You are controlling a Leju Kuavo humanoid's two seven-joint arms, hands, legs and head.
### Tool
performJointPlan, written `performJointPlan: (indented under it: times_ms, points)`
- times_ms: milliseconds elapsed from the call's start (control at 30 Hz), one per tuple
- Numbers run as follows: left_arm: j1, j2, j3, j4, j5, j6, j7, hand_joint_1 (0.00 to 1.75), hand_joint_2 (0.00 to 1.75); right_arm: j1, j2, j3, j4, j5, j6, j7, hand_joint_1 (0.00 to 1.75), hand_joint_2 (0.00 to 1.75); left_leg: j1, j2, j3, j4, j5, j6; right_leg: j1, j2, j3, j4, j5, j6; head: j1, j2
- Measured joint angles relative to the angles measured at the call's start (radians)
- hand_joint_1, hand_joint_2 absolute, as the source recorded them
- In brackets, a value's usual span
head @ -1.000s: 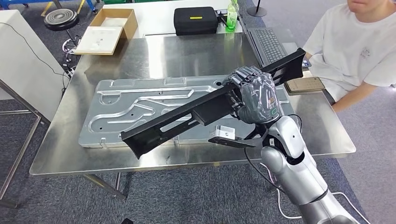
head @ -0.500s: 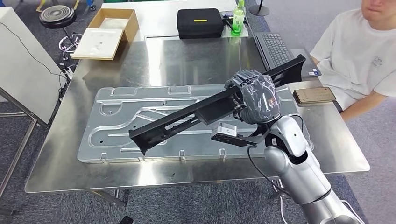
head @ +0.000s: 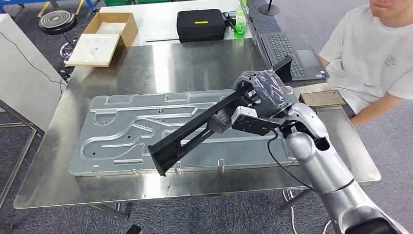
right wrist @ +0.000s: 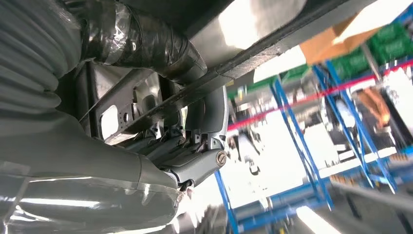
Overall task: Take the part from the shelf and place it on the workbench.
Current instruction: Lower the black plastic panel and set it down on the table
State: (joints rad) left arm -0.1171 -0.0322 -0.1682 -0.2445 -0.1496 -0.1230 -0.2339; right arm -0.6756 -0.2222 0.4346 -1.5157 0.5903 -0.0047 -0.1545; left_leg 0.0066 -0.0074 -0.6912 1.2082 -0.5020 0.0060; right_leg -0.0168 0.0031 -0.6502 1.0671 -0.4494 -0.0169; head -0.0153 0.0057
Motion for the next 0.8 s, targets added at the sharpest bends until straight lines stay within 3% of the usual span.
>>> performJointPlan:
  times_ms: [67, 100, 300, 367, 433, 467, 500, 533, 600, 633, 700, 800]
  points:
    - [-0.001, 0.001, 0.003, 0.000, 0.002, 0.000, 0.000, 0.00, 1.75, -0.026, -0.007, -0.002, 0.028, -0.036, 0.029, 0.000, 1.75, 1.75, -0.005, 0.000, 0.055, -0.118, 0.047, 0.011, 0.002, 0.001, 0.003, -0.001, -0.001, 0.004, 0.000, 0.000]
    - [-0.002, 0.001, 0.004, 0.000, 0.003, 0.000, 0.000, 0.00, 1.75, -0.037, -0.010, -0.003, 0.040, -0.049, 0.040, -0.001, 1.75, 1.75, -0.007, 0.000, 0.070, -0.150, 0.052, 0.014, 0.003, 0.001, 0.003, -0.001, -0.001, 0.007, 0.000, 0.000]
    - [-0.003, 0.002, 0.007, 0.000, 0.003, 0.000, -0.003, 0.00, 1.75, -0.059, -0.022, -0.008, 0.076, -0.081, 0.075, -0.004, 1.75, 1.75, -0.012, -0.001, 0.076, -0.167, 0.049, 0.018, 0.002, 0.001, 0.003, -0.005, 0.002, 0.017, 0.000, 0.000]
    - [-0.002, 0.003, 0.011, 0.000, 0.004, 0.002, -0.014, 0.00, 1.75, -0.092, -0.041, -0.011, 0.135, -0.115, 0.104, -0.002, 1.75, 1.75, -0.009, 0.000, 0.085, -0.185, 0.060, 0.032, 0.002, -0.001, -0.023, 0.055, -0.036, 0.031, 0.000, 0.000]
    - [0.000, 0.005, 0.017, 0.000, 0.004, 0.004, -0.026, 0.00, 1.75, -0.119, -0.059, -0.013, 0.193, -0.134, 0.112, 0.009, 1.75, 1.75, -0.007, 0.000, 0.094, -0.200, 0.069, 0.044, 0.003, -0.002, -0.083, 0.183, -0.100, 0.041, 0.001, 0.000]
    - [0.001, 0.006, 0.018, 0.000, 0.005, 0.004, -0.028, 0.00, 1.75, -0.121, -0.062, -0.014, 0.209, -0.134, 0.110, 0.015, 1.75, 1.75, -0.008, 0.000, 0.094, -0.198, 0.068, 0.045, 0.003, -0.002, -0.105, 0.228, -0.112, 0.042, 0.001, 0.000]
    - [0.004, 0.006, 0.020, 0.000, 0.005, 0.005, -0.029, 0.00, 1.75, -0.121, -0.064, -0.014, 0.223, -0.134, 0.109, 0.020, 1.75, 1.75, -0.008, 0.000, 0.094, -0.195, 0.066, 0.045, 0.002, -0.002, -0.113, 0.241, -0.106, 0.043, 0.001, 0.000]
    - [0.005, 0.006, 0.021, 0.000, 0.006, 0.005, -0.030, 0.00, 1.75, -0.122, -0.066, -0.015, 0.233, -0.134, 0.108, 0.023, 1.75, 1.75, -0.008, -0.001, 0.094, -0.192, 0.063, 0.044, 0.001, -0.002, -0.102, 0.216, -0.082, 0.044, 0.001, 0.000]
    - [0.007, 0.006, 0.022, 0.000, 0.006, 0.006, -0.031, 0.00, 1.75, -0.127, -0.066, -0.015, 0.247, -0.133, 0.105, 0.025, 1.75, 1.75, -0.007, -0.001, 0.093, -0.181, 0.054, 0.039, 0.000, -0.003, -0.043, 0.099, -0.021, 0.043, 0.001, 0.000]
    - [0.007, 0.006, 0.022, 0.000, 0.007, 0.007, -0.032, 0.00, 1.75, -0.131, -0.066, -0.015, 0.251, -0.133, 0.103, 0.027, 1.75, 1.75, -0.009, -0.001, 0.091, -0.174, 0.049, 0.035, 0.001, -0.002, -0.018, 0.046, -0.004, 0.040, 0.000, 0.000]
    - [0.007, 0.007, 0.023, 0.000, 0.006, 0.008, -0.040, 0.00, 1.75, -0.136, -0.067, -0.017, 0.260, -0.130, 0.092, 0.036, 1.75, 1.75, -0.012, -0.002, 0.086, -0.166, 0.044, 0.027, 0.003, -0.001, 0.004, 0.002, -0.002, 0.031, 0.000, 0.000]
    - [0.009, 0.009, 0.024, 0.000, 0.002, 0.008, -0.051, 0.00, 1.75, -0.138, -0.069, -0.022, 0.272, -0.118, 0.073, 0.052, 1.75, 1.75, -0.014, -0.001, 0.083, -0.160, 0.035, 0.015, 0.002, -0.001, 0.007, -0.006, 0.000, 0.015, 0.000, 0.000]
